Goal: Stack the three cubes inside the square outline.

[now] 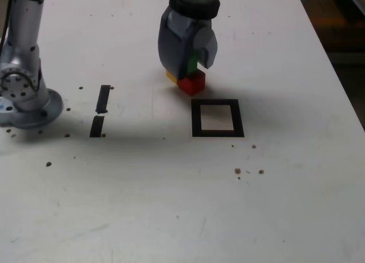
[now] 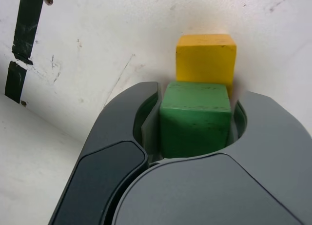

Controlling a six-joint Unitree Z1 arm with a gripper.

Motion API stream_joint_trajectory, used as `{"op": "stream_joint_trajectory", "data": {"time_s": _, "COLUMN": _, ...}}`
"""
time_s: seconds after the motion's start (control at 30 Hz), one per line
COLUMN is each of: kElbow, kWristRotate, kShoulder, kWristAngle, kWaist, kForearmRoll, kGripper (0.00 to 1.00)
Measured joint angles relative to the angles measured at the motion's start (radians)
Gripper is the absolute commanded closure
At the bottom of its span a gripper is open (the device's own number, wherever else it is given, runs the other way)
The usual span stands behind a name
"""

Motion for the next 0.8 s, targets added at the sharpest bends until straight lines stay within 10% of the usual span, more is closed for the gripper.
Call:
{"op": "stream_joint_trajectory", "data": {"time_s": 0.33, "kElbow": -0.304, "kWristRotate": 0.158, "kShoulder": 0.095, "kWristAngle": 0.050, "kWaist": -0.096, "kForearmRoll": 0.165, "kGripper": 0.87}}
{"op": "stream_joint_trajectory", "data": {"time_s": 0.8, "kElbow": -0.642, "kWristRotate": 0.269, "kShoulder": 0.341, "kWristAngle": 0.034, "kWaist": -0.231, "kForearmRoll": 0.183, "kGripper": 0.86}}
